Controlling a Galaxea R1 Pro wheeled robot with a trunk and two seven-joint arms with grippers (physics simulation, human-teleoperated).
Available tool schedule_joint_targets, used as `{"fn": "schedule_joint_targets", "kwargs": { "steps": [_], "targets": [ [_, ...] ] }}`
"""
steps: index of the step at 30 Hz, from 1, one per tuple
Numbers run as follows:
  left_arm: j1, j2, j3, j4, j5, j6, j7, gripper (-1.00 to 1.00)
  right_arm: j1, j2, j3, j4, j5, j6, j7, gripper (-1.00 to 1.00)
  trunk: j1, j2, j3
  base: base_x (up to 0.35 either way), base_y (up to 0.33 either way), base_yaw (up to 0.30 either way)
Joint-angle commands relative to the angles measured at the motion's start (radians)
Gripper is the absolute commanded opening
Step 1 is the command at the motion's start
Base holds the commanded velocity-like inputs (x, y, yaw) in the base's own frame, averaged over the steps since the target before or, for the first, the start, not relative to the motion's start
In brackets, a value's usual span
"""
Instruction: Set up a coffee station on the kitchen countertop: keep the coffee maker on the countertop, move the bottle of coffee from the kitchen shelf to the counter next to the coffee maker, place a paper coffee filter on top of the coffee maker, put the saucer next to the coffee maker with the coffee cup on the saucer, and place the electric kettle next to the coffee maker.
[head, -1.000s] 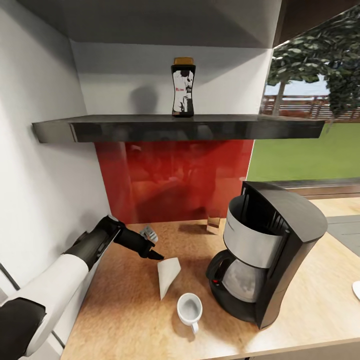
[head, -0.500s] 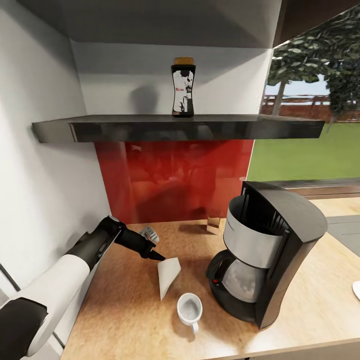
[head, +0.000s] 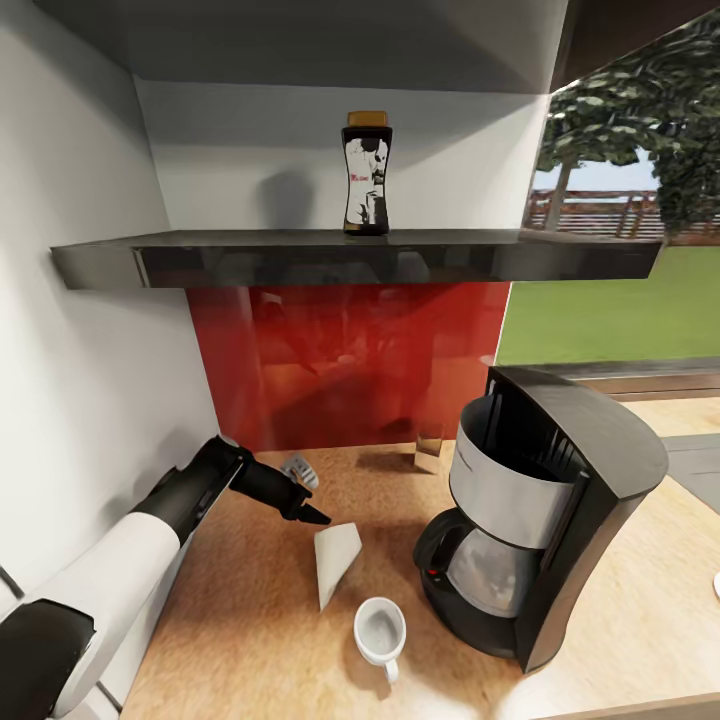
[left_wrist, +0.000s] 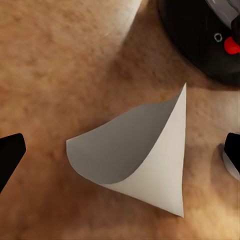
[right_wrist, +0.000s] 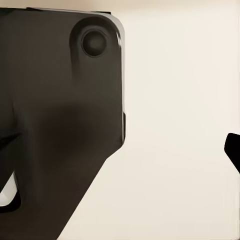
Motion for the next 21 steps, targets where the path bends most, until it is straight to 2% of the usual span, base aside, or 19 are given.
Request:
{"fn": "schedule_joint_targets", "kwargs": {
  "steps": [1,12,17,21],
  "targets": [
    [0.0,0.0,-0.002,-0.002,-0.003,0.009,-0.004,1.0,0.0,-0.003,0.001,0.0,0.0,-0.002,-0.002,1.0,0.001,-0.002,-0.002,0.0,0.0,0.0],
    [0.004,-0.003,-0.001,0.0,0.002,0.008,-0.013,1.0,0.001,-0.008,0.001,0.001,0.0,-0.002,-0.002,1.0,0.001,-0.002,-0.002,0.0,0.0,0.0],
    [0.035,-0.009,-0.001,0.0,0.002,-0.002,-0.015,1.0,0.002,-0.007,0.001,0.001,0.0,-0.002,-0.002,1.0,0.001,-0.002,-0.002,0.0,0.0,0.0],
    [0.038,-0.013,-0.001,0.0,0.002,-0.003,-0.015,1.0,0.002,-0.007,0.001,0.001,0.0,-0.002,-0.002,1.0,0.001,-0.002,-0.002,0.0,0.0,0.0]
  ]
}}
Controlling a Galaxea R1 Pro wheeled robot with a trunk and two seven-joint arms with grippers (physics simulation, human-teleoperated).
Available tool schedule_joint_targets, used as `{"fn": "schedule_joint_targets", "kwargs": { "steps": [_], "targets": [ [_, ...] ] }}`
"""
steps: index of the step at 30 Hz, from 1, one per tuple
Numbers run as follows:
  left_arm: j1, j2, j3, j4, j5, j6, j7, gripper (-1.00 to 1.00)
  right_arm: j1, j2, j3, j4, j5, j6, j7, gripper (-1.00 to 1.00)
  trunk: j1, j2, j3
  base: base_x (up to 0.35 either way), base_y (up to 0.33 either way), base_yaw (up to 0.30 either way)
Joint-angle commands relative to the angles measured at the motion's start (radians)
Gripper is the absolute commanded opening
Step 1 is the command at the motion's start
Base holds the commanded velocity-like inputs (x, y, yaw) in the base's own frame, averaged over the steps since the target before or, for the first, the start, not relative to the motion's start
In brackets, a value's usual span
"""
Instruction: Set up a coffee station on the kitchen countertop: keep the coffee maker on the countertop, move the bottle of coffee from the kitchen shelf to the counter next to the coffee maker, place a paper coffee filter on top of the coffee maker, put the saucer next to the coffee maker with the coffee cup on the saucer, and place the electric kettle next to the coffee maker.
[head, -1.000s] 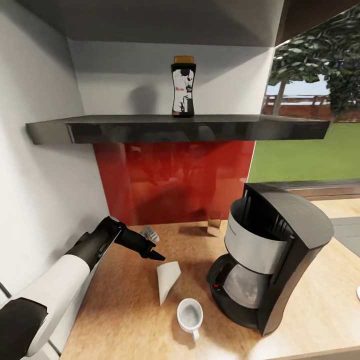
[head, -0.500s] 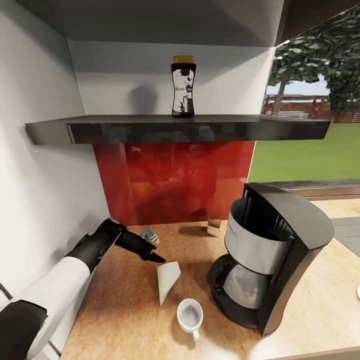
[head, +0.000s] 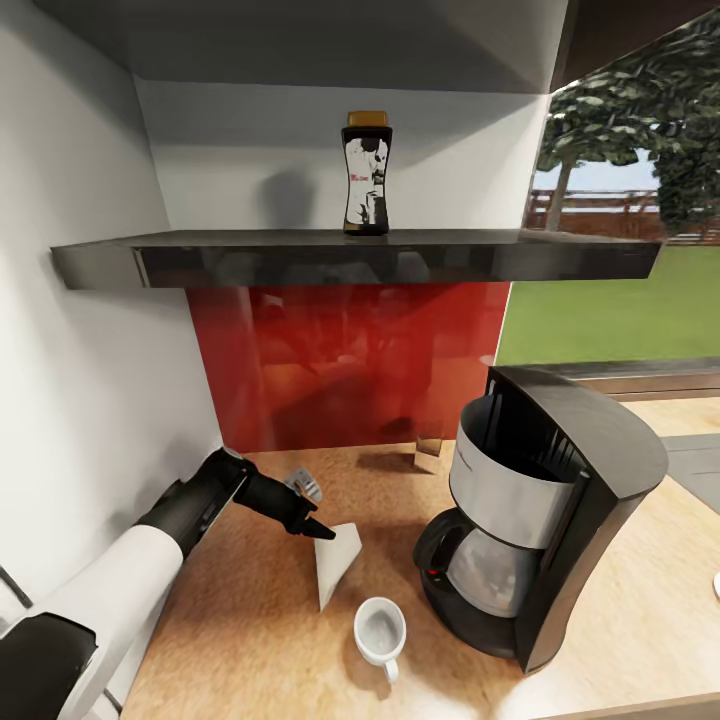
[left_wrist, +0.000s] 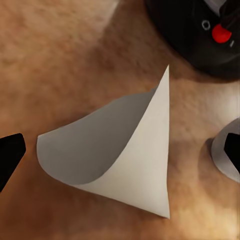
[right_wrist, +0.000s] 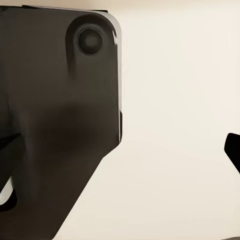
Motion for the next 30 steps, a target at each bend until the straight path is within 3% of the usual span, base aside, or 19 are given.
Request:
{"fn": "schedule_joint_targets", "kwargs": {
  "steps": [1,20,30],
  "targets": [
    [0.0,0.0,-0.001,-0.002,-0.003,0.009,-0.004,1.0,0.0,0.0,0.0,-0.002,0.0,-0.001,-0.002,1.0,0.001,-0.002,-0.002,0.0,0.0,0.0],
    [0.013,-0.047,-0.002,0.007,-0.012,-0.044,0.009,1.0,0.0,0.0,0.0,-0.002,0.0,-0.001,-0.002,1.0,0.001,-0.002,-0.002,0.0,0.0,0.0],
    [0.022,-0.052,-0.003,0.066,-0.01,-0.098,0.008,1.0,0.0,0.0,0.0,-0.002,0.0,-0.001,-0.002,1.0,0.001,-0.002,-0.002,0.0,0.0,0.0]
  ]
}}
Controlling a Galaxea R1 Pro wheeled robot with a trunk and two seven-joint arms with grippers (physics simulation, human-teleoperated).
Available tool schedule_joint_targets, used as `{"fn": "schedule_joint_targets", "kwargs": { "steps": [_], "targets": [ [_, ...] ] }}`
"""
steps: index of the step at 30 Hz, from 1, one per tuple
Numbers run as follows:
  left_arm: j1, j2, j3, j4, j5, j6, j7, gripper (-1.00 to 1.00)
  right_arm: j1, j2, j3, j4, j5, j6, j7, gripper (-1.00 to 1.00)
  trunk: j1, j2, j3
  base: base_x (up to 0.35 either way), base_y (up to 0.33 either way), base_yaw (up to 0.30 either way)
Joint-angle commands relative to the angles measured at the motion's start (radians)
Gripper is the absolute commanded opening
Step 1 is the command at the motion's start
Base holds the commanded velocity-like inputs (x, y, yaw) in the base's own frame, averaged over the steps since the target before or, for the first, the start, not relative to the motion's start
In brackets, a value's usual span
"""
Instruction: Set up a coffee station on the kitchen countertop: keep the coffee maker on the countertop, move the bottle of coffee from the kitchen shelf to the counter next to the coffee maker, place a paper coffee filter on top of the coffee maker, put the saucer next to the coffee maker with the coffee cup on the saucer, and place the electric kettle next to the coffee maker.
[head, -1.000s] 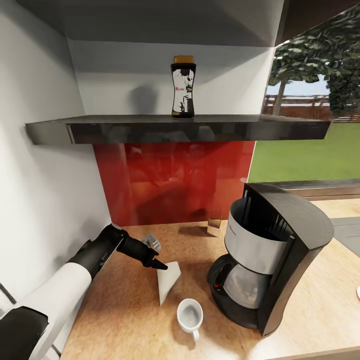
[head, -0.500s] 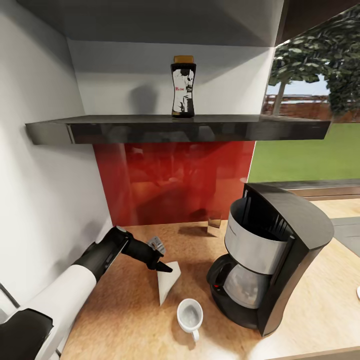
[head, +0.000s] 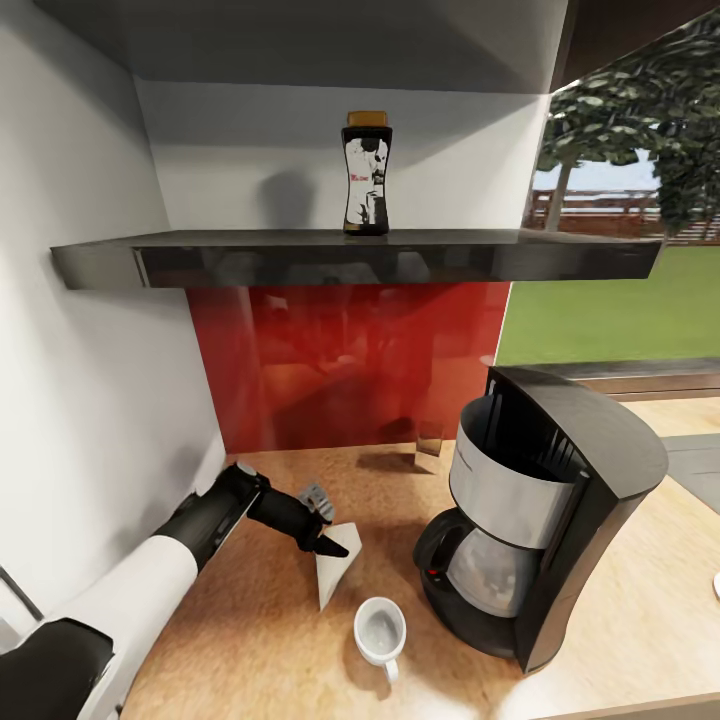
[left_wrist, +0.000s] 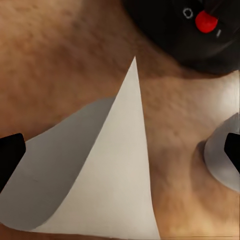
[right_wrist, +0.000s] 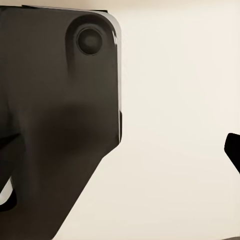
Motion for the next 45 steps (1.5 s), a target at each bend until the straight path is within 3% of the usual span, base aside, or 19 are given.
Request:
{"fn": "schedule_joint_targets", "kwargs": {
  "steps": [1,32,45],
  "targets": [
    [0.001,0.001,-0.002,0.0,-0.002,0.007,-0.003,1.0,0.0,0.0,0.0,-0.002,0.0,-0.001,-0.002,1.0,0.001,-0.002,-0.002,0.0,0.0,0.0],
    [0.04,0.002,-0.003,0.009,0.001,-0.002,-0.021,1.0,0.0,0.001,0.001,-0.002,0.0,-0.001,-0.002,1.0,0.001,-0.002,-0.002,0.0,0.0,0.0],
    [0.041,0.004,-0.005,0.008,-0.008,-0.003,-0.087,1.0,0.0,0.001,0.001,-0.002,0.0,-0.001,-0.002,1.0,0.001,-0.002,-0.002,0.0,0.0,0.0]
  ]
}}
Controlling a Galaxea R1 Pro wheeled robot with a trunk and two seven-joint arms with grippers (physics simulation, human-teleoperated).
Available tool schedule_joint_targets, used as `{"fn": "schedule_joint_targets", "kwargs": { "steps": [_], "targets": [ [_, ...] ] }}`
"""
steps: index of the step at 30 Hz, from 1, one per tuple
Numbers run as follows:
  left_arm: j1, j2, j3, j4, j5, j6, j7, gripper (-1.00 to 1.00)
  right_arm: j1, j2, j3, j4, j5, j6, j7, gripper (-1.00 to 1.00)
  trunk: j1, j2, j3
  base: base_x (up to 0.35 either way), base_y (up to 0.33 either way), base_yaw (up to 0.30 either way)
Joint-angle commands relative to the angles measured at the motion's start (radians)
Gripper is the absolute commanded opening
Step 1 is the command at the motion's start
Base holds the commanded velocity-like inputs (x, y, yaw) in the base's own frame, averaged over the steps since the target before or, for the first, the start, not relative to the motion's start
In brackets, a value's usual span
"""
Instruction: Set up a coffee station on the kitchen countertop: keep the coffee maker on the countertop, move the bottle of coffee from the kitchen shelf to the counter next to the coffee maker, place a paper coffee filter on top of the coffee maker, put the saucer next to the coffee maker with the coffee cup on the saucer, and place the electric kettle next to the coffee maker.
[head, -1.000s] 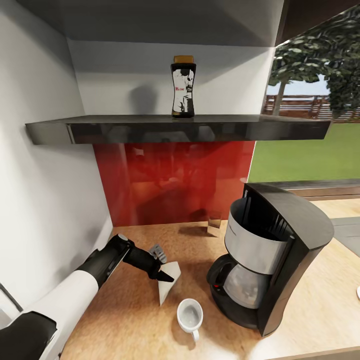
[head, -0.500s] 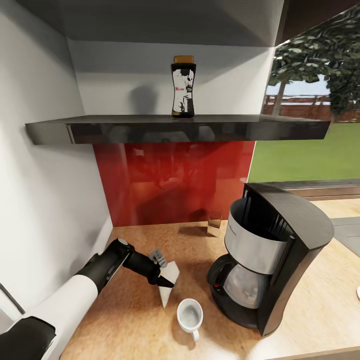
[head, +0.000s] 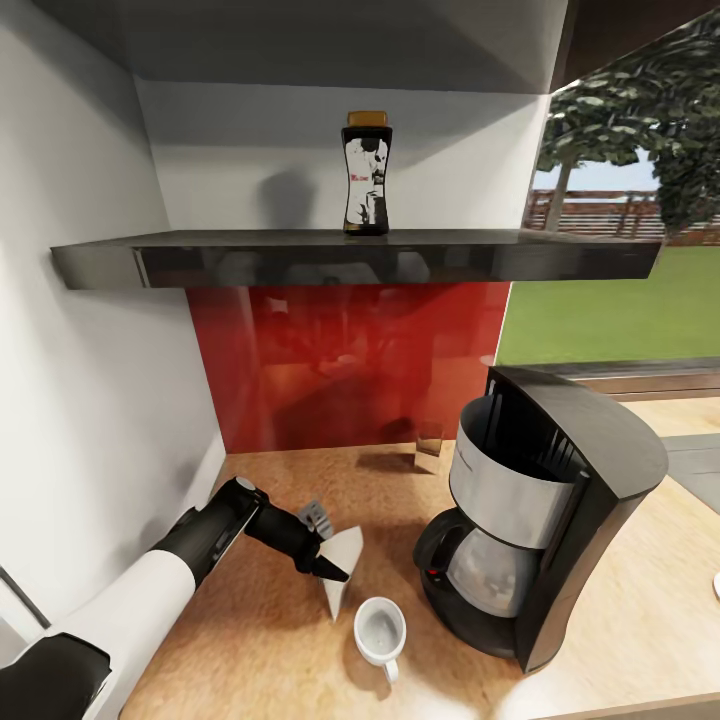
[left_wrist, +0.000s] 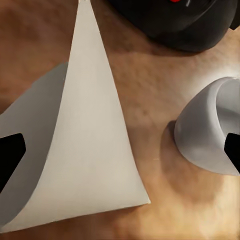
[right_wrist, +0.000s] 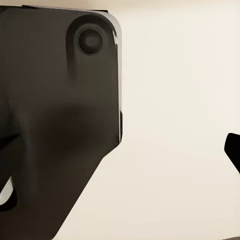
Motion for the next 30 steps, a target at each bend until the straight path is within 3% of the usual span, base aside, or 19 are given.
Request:
{"fn": "schedule_joint_targets", "kwargs": {
  "steps": [1,10,11,30],
  "targets": [
    [-0.001,0.001,-0.002,-0.002,-0.002,0.01,-0.004,1.0,0.0,0.0,0.0,-0.002,0.0,-0.001,-0.002,1.0,0.001,-0.002,-0.002,0.0,0.0,0.0],
    [-0.001,0.0,-0.002,-0.002,-0.002,0.01,-0.005,1.0,0.0,0.0,0.0,-0.002,0.0,-0.001,-0.002,1.0,0.001,-0.002,-0.002,0.0,0.0,0.0],
    [-0.001,0.0,-0.002,-0.002,-0.001,0.01,-0.006,-1.0,0.0,0.0,0.0,-0.002,0.0,-0.001,-0.002,1.0,0.001,-0.002,-0.002,0.0,0.0,0.0],
    [-0.001,0.002,-0.001,-0.002,-0.002,0.01,-0.006,-1.0,0.0,0.0,0.0,-0.002,0.0,-0.001,-0.002,1.0,0.001,-0.002,-0.002,0.0,0.0,0.0]
  ]
}}
